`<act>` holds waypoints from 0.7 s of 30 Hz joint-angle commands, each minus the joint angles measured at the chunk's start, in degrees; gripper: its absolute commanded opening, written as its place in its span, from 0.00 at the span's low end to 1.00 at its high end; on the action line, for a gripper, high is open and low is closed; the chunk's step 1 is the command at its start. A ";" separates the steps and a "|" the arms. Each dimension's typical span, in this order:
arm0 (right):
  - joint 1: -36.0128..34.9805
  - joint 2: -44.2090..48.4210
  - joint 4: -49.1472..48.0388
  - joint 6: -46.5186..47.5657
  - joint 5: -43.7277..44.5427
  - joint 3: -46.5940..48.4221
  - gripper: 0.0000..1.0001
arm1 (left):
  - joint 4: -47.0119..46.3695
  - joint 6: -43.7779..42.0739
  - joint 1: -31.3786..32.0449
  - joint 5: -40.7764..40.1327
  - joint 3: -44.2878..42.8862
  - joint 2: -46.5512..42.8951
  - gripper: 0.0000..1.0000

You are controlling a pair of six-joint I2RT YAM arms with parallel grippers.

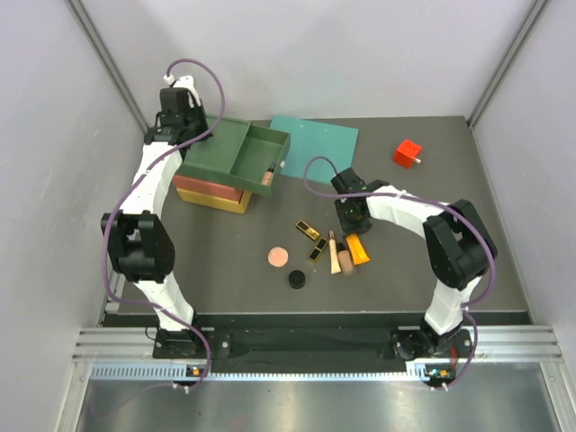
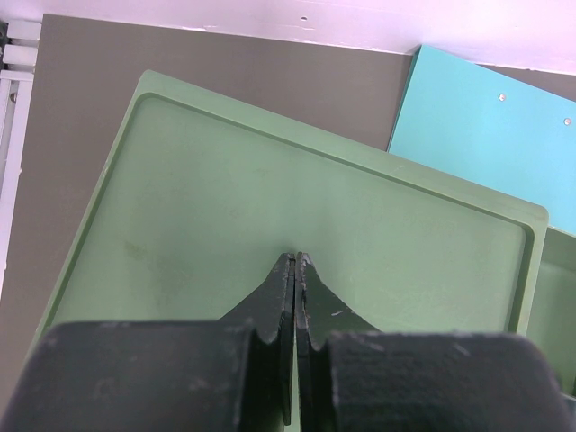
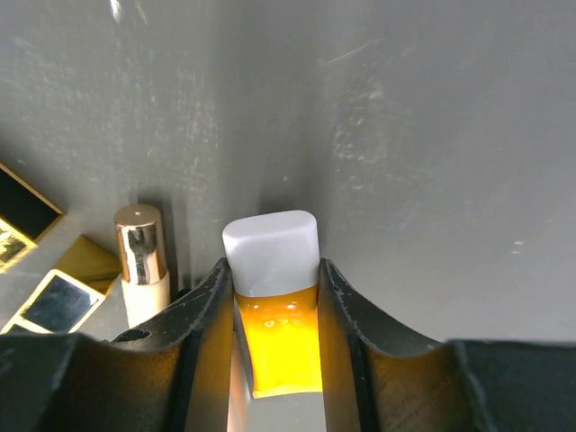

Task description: Organize the makeup

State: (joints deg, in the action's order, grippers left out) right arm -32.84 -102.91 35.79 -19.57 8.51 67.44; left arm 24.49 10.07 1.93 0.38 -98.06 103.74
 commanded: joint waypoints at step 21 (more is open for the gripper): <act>0.15 -7.82 -2.02 -1.95 -16.68 52.96 0.02 | 15.06 -0.75 -0.09 1.20 3.40 5.24 0.00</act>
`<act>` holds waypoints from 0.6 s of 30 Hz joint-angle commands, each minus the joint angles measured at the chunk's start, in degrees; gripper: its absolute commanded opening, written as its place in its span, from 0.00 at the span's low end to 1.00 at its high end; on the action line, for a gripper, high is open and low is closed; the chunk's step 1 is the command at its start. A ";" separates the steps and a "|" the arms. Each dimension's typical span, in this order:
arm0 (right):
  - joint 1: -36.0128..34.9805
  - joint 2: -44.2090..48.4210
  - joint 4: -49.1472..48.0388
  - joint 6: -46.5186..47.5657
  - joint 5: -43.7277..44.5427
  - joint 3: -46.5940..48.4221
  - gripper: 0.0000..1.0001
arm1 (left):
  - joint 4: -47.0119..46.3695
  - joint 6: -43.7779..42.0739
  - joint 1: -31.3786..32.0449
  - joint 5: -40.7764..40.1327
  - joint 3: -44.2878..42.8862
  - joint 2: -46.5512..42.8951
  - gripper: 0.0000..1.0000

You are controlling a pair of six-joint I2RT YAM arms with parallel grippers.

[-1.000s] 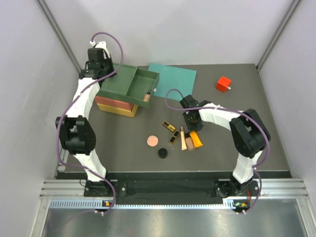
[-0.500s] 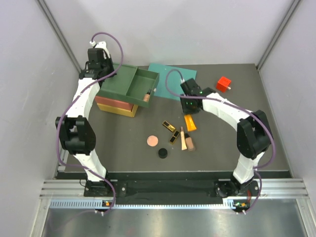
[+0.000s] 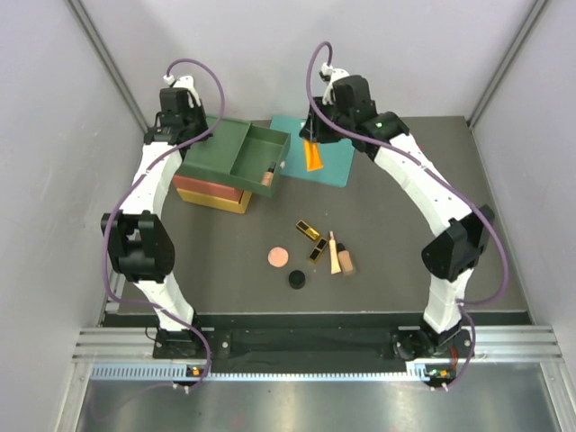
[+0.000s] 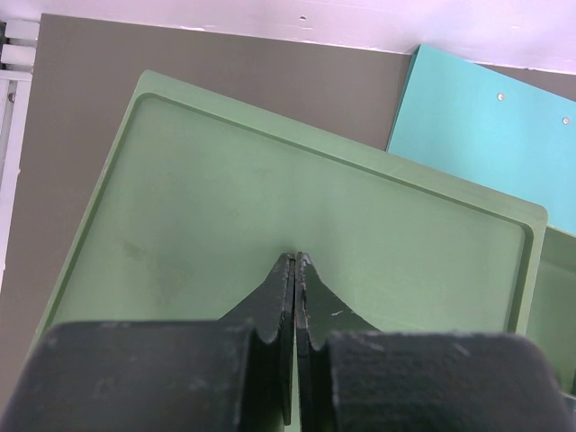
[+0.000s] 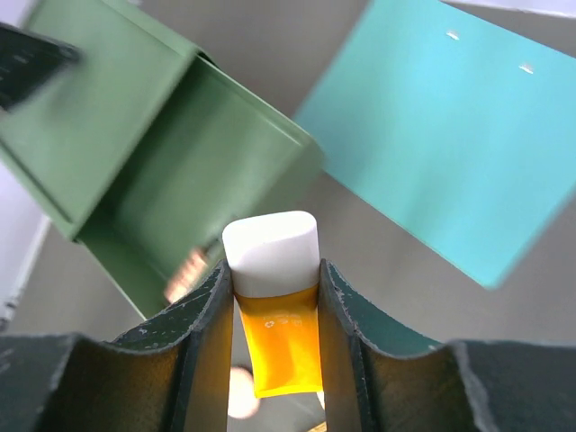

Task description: Organize the makeup

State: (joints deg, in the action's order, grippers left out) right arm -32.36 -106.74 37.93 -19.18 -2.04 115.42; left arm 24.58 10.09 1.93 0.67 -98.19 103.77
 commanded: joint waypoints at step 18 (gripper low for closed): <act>-5.96 -14.81 -16.22 -8.85 -18.35 16.68 0.05 | 15.41 -0.95 -0.09 1.18 3.97 5.13 0.00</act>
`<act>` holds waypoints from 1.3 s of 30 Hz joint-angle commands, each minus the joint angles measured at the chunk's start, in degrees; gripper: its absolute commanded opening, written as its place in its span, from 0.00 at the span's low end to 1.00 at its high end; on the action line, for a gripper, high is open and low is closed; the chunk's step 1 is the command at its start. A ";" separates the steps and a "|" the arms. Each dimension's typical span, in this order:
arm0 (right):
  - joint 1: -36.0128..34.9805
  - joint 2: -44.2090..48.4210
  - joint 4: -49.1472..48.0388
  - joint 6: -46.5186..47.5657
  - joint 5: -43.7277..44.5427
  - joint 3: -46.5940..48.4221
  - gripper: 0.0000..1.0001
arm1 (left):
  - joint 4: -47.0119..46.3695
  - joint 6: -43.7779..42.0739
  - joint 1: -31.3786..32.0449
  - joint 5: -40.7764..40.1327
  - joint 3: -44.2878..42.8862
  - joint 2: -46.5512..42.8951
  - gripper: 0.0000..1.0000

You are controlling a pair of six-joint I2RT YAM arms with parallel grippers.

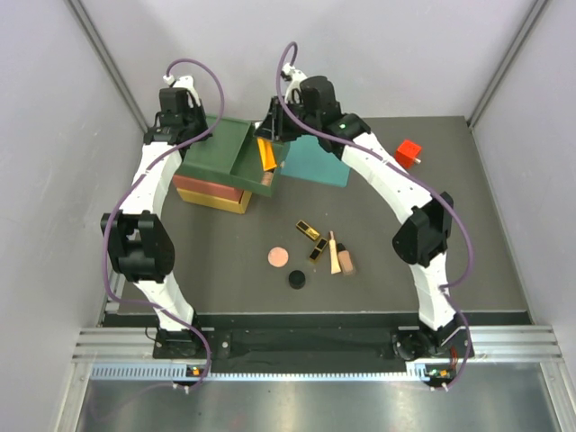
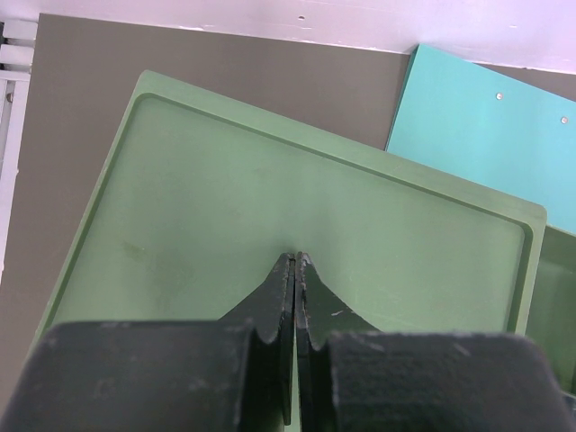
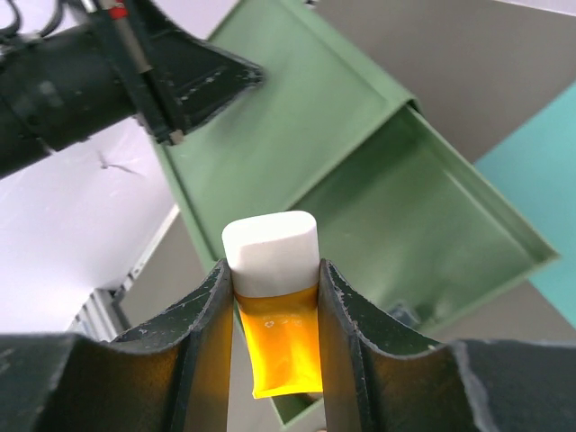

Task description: Organize the makeup

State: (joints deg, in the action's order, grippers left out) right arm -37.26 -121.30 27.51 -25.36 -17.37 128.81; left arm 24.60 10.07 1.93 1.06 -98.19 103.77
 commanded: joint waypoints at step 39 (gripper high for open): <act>-4.05 17.31 10.28 11.91 18.41 -14.94 0.74 | 15.57 -0.92 -0.09 1.31 3.45 4.34 0.00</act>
State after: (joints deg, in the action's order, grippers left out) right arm -40.95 -113.03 30.96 -19.00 -4.14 122.15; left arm 24.58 9.28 1.91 1.69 -98.17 103.74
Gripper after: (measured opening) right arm 0.729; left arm 0.010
